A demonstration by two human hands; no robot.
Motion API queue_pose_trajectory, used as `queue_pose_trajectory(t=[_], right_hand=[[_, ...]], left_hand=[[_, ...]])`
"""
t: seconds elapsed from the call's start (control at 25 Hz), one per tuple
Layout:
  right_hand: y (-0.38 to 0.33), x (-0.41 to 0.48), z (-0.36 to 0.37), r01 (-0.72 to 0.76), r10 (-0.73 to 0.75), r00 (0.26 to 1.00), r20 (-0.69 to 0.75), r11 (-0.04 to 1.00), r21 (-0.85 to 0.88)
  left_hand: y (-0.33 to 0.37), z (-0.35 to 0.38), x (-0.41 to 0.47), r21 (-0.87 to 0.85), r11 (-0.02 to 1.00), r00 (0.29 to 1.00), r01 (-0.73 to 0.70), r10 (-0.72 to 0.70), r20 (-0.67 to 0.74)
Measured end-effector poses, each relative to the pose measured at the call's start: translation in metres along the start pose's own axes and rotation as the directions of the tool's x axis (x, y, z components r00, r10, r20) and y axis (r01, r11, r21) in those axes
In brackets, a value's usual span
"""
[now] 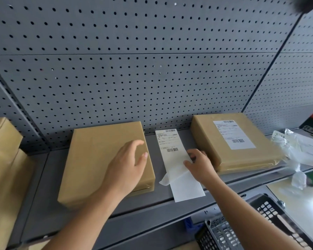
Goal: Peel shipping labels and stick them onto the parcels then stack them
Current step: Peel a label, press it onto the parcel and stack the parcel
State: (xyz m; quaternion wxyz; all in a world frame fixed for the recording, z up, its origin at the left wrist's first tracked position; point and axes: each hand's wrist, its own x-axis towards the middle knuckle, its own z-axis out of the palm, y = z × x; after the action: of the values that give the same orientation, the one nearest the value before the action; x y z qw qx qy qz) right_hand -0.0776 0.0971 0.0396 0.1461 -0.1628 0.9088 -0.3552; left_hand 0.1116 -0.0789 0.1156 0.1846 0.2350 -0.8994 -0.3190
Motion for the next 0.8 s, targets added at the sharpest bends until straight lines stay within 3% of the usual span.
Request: queue_pose_trajectory(t=[0.24,0.44,0.52,0.64,0.72,0.8], right_hand=[[-0.002,-0.004,-0.017,-0.037,0.061,0.997,-0.042,0.9,0.434],[-0.013,-0.015,-0.05,-0.024,0.015,1.0,0.018,0.671,0.741],[-0.019,-0.024,-0.064,-0.038,-0.006,0.999,0.05,0.578,0.815],[-0.023,-0.037,-0.078,-0.052,-0.018,0.997,0.069,0.484,0.874],[-0.023,-0.044,-0.082,-0.061,-0.024,0.996,0.081,0.462,0.885],[-0.023,-0.05,-0.083,-0.057,-0.043,0.995,0.09,0.497,0.866]], left_hand=[[0.026,0.042,0.008,-0.065,0.998,0.993,-0.012,0.02,0.117],[0.037,0.063,0.024,-0.295,0.933,0.968,0.204,-0.146,0.206],[0.044,0.068,0.03,-0.467,0.833,0.949,0.296,-0.2,0.245],[0.053,0.072,0.036,-0.679,0.59,0.899,0.438,-0.294,0.325],[0.058,0.072,0.038,-0.737,0.47,0.872,0.486,-0.316,0.374],[0.06,0.072,0.04,-0.77,0.422,0.873,0.478,-0.324,0.365]])
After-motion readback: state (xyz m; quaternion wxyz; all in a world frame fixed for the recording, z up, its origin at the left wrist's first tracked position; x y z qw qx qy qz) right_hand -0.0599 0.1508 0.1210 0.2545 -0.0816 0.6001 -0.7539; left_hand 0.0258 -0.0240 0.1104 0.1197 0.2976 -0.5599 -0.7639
